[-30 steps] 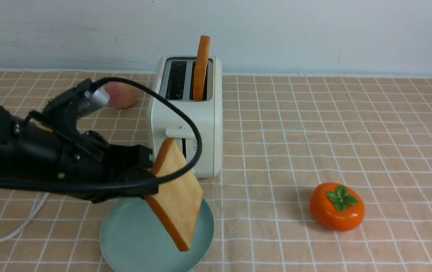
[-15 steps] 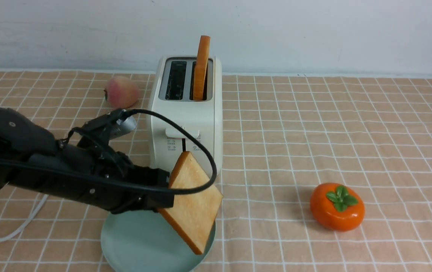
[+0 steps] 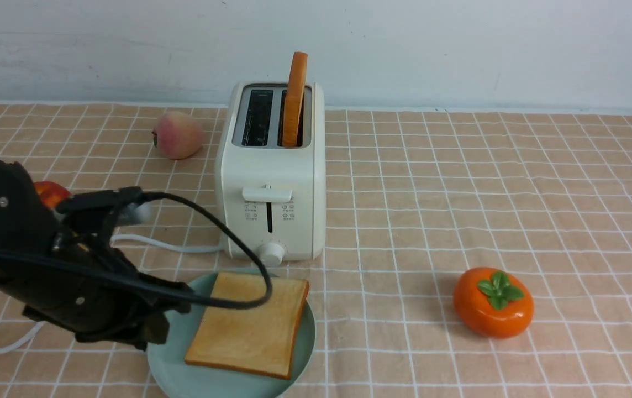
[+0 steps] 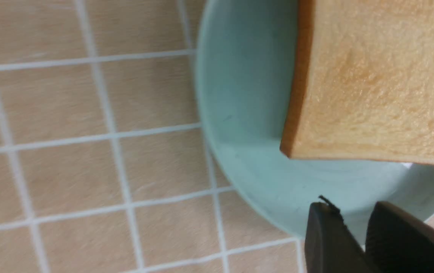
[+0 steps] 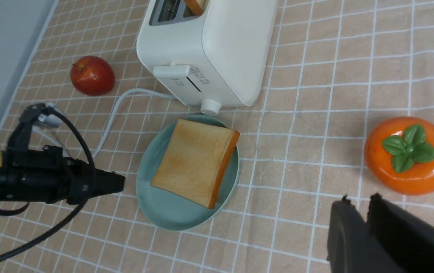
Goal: Take toasted bread from bread machine on light coffee tablecloth place on plate.
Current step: 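Grasp the toast slice in the toaster and pull it up out of the slot with the right gripper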
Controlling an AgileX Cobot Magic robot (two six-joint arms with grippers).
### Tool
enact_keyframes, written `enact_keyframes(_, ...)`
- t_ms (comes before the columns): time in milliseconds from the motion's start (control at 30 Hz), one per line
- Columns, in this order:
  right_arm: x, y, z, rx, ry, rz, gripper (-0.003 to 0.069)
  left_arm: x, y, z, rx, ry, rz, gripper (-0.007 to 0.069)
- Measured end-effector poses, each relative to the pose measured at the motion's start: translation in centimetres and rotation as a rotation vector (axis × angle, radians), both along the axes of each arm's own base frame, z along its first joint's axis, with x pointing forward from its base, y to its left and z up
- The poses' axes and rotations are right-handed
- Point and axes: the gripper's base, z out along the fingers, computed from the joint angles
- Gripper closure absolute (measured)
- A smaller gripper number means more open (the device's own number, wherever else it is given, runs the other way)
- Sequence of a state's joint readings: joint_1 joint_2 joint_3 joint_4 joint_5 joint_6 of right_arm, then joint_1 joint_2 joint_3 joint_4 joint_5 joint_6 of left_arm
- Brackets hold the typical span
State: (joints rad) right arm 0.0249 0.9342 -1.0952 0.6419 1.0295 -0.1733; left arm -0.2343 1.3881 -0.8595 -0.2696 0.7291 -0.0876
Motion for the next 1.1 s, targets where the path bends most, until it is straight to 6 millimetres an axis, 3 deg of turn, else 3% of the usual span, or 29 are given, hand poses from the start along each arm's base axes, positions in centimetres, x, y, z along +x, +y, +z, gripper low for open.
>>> enact_keyframes(100, 1.7, 1.7, 1.2, -0.009, 0.004, 0.094, 0.0587, -2.1, 1.3, 2.9, 0.042, -0.065, 0.078, 0.0556)
enact_keyframes(133, 1.8, 1.8, 1.3, -0.01, 0.004, 0.098, 0.0589, -2.1, 1.3, 2.9, 0.04, -0.064, 0.082, 0.0561)
enact_keyframes(200, 3.1, 3.4, 1.6, -0.031, 0.023, 0.141, 0.0596, -4.1, 2.0, 5.3, 0.039, -0.139, 0.096, 0.0633)
enact_keyframes(333, 6.6, 7.2, 1.2, -0.117, 0.076, 0.171, 0.0592, -8.0, 3.1, 9.2, 0.013, -0.321, 0.108, 0.0638)
enact_keyframes(467, 10.1, 11.3, 0.3, -0.222, 0.082, 0.172, 0.0537, -12.3, 4.5, 12.1, -0.006, -0.503, 0.138, 0.0638)
enact_keyframes(533, 12.6, 13.7, -0.1, -0.25, 0.06, 0.162, 0.0456, -14.9, 5.2, 13.2, -0.033, -0.583, 0.157, 0.0638)
enact_keyframes(567, 12.9, 13.8, -0.1, -0.25, 0.059, 0.161, 0.0448, -14.9, 5.2, 13.2, -0.032, -0.581, 0.157, 0.0638)
enact_keyframes(667, 16.4, 16.9, -0.5, -0.232, 0.024, 0.158, 0.0286, -17.9, 5.9, 13.7, -0.061, -0.635, 0.166, 0.0638)
enact_keyframes(700, 16.8, 17.1, -0.9, -0.235, 0.03, 0.158, 0.0277, -18.2, 5.9, 13.7, -0.065, -0.641, 0.166, 0.0638)
enact_keyframes(733, 18.1, 18.1, -1.0, -0.226, 0.007, 0.157, 0.0211, -19.1, 6.1, 13.8, -0.076, -0.65, 0.165, 0.0638)
enact_keyframes(867, 21.3, 20.2, -2.3, -0.202, -0.018, 0.154, 0.0095, -20.6, 6.5, 13.6, -0.073, -0.643, 0.164, 0.0638)
enact_keyframes(1000, 23.5, 21.6, -3.6, -0.182, -0.047, 0.145, 0.0069, -21.0, 6.8, 13.3, -0.033, -0.625, 0.17, 0.0638)
enact_keyframes(1100, 25.7, 22.6, -6.0, -0.206, -0.089, 0.126, 0.0103, -21.2, 7.3, 13.0, 0.025, -0.596, 0.18, 0.0638)
